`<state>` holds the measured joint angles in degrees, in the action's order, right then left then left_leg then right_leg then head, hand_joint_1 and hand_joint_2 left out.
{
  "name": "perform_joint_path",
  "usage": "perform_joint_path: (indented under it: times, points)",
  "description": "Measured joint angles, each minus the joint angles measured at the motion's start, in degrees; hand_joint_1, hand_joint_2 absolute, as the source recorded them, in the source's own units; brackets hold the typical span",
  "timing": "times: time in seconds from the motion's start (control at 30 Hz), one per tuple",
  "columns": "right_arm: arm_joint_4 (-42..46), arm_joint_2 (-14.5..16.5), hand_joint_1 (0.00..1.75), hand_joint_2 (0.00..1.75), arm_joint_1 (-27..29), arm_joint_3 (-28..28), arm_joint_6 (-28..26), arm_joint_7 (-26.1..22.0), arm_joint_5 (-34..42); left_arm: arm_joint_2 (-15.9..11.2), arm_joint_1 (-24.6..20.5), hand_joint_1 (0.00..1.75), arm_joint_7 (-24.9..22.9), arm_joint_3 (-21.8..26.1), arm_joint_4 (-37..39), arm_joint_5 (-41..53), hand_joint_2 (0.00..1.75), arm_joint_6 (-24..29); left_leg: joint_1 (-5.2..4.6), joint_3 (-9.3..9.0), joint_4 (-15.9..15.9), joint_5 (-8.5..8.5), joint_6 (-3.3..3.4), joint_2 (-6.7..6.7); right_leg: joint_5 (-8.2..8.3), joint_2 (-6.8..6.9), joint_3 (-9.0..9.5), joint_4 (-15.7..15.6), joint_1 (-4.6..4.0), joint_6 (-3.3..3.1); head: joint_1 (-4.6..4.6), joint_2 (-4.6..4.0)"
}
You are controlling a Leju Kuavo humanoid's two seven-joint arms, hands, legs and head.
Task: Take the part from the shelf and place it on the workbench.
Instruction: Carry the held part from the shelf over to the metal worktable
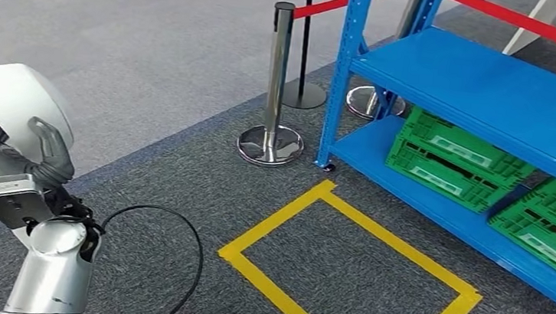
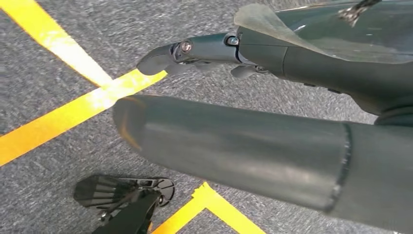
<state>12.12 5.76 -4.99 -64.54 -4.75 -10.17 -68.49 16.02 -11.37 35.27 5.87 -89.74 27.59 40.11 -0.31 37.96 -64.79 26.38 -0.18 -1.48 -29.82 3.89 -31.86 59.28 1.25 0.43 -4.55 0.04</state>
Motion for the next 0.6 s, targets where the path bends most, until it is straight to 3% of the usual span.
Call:
perform_joint_path:
  times: [0.07,0.13,0.17,0.23,0.3,0.37,0.4,0.43,0.5,0.53,0.6]
  points:
    - [0.0,0.1,0.00,0.00,0.0,0.0,0.0,0.4,-0.1,0.0,0.0,1.75,0.0,0.0,0.0,0.0,1.75,0.0,-0.68,-2.40,4.9,-1.06,0.69,-1.71,-0.23,1.02,0.20,-0.1,-0.24,0.40,0.03,0.00]
    - [0.0,0.2,0.00,0.00,0.0,0.0,0.0,1.4,-0.3,0.1,0.3,1.75,0.1,0.1,-0.1,-0.1,1.75,0.0,-0.94,-2.48,5.6,-0.88,1.08,-1.26,-0.33,2.07,0.47,-0.4,-0.37,0.92,0.05,0.00]
    - [0.0,0.2,0.00,0.00,0.0,0.0,0.1,1.9,-0.4,0.1,0.6,1.75,0.2,0.1,-0.3,-0.2,1.75,0.0,-0.81,-2.60,6.0,-1.03,1.34,-0.75,-0.55,1.97,0.57,-0.4,-0.33,1.22,0.10,0.00]
    - [0.0,0.3,0.00,0.00,0.0,0.0,0.2,2.8,-0.6,0.2,1.0,1.75,0.4,0.1,-0.6,-0.4,1.75,0.0,-0.42,-2.97,6.7,-1.38,1.98,0.29,-2.22,-0.30,-0.35,1.7,-0.22,1.63,0.33,0.00]
    - [0.0,0.4,0.00,0.00,0.2,0.1,0.4,3.3,-0.6,0.4,1.2,1.75,0.7,0.1,-0.8,-0.7,1.75,0.0,-0.25,-3.11,6.9,-1.50,2.36,1.33,-5.41,-3.03,-3.69,8.3,-0.12,1.71,0.67,0.00]
    - [0.0,0.5,0.00,0.00,0.6,0.1,0.5,3.8,-0.7,0.5,1.7,1.75,0.9,0.1,-0.9,-1.0,1.75,0.0,-0.32,-3.11,6.9,-1.47,2.47,2.60,-7.10,-3.66,-7.20,14.5,-0.14,1.80,0.81,0.00]
    - [0.0,0.5,0.00,0.00,0.7,0.1,0.6,3.9,-0.7,0.5,1.9,1.75,1.0,0.1,-0.9,-1.1,1.75,0.0,-0.33,-3.12,6.8,-1.45,2.47,3.33,-6.37,-3.73,-7.81,15.0,-0.13,1.84,0.81,0.00]
    - [0.0,0.5,0.00,0.00,0.8,0.1,0.6,4.1,-0.7,0.5,2.1,1.75,1.0,0.1,-0.9,-1.2,1.75,0.0,-0.28,-3.14,6.7,-1.40,2.41,4.11,-4.57,-3.86,-7.32,13.2,-0.10,1.86,0.82,0.00]
    - [0.0,0.5,0.00,0.00,0.8,0.1,0.6,4.2,-0.7,0.5,2.3,1.75,1.2,0.1,-0.9,-1.3,1.75,0.0,-0.12,-3.09,6.3,-1.19,2.07,5.53,-0.50,-5.27,-4.31,5.9,0.20,1.92,0.82,0.00]
    - [0.0,0.5,0.00,0.00,0.8,0.1,0.6,4.2,-0.7,0.5,2.3,1.75,1.3,0.1,-1.0,-1.4,1.75,0.0,-0.12,-2.89,5.8,-1.04,1.80,6.14,0.56,-6.50,-2.78,2.7,0.39,1.90,0.76,0.00]
    - [-0.1,0.6,0.00,0.00,0.7,0.1,0.6,4.2,-0.7,0.5,2.3,1.75,1.4,0.1,-1.1,-1.3,1.75,0.0,-0.05,-2.41,5.4,-1.02,1.17,7.25,0.55,-7.98,-1.47,0.5,0.47,1.63,0.69,0.00]
